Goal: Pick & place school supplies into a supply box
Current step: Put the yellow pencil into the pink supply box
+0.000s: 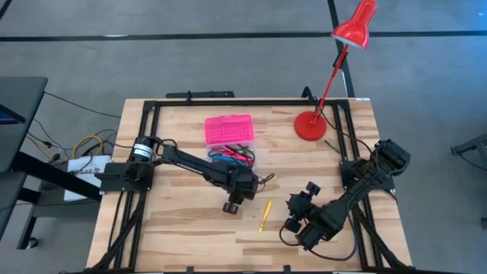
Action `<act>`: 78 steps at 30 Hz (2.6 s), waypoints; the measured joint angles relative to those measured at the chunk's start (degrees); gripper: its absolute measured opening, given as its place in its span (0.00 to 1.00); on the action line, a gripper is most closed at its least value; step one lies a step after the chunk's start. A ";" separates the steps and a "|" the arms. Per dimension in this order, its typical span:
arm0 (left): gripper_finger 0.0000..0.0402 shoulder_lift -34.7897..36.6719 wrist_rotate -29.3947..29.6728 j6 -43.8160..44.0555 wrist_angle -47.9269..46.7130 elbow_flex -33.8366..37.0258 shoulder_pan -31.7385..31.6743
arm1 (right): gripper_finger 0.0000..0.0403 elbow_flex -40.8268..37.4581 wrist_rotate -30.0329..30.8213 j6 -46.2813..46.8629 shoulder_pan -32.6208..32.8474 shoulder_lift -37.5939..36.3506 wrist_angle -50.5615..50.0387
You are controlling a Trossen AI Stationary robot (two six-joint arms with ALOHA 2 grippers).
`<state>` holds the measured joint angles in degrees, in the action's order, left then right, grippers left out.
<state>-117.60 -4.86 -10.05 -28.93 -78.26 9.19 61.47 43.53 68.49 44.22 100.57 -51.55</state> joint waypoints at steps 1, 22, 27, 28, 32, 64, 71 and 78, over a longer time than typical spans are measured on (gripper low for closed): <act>0.27 0.00 0.06 -0.47 -0.20 0.01 0.17 | 0.31 0.00 0.00 0.00 0.00 0.00 0.00; 0.14 0.44 3.12 -7.80 -5.77 0.55 2.23 | 0.31 0.00 0.02 0.00 -0.02 0.00 0.31; 0.08 0.44 3.22 -7.14 -5.79 0.59 2.19 | 0.31 0.00 0.02 0.01 -0.02 0.00 0.42; 0.07 0.44 3.31 -6.45 -5.51 0.59 2.19 | 0.31 0.00 0.02 0.02 -0.02 0.01 0.47; 0.08 0.44 4.14 -2.56 -4.38 0.68 2.17 | 0.31 0.00 0.03 0.00 -0.02 0.00 0.66; 0.20 0.04 6.18 4.51 3.54 0.83 1.93 | 0.31 0.00 0.08 -0.02 -0.04 0.02 0.90; 0.24 0.00 5.77 6.00 6.07 0.79 1.01 | 0.31 0.00 0.09 -0.02 -0.04 0.01 0.90; 0.25 0.00 3.19 6.35 6.00 0.72 0.73 | 0.31 0.00 0.07 -0.04 -0.04 0.01 0.90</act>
<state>-117.60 -1.67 -3.70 -22.93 -77.54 9.91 61.47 43.60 68.45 44.18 100.58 -50.65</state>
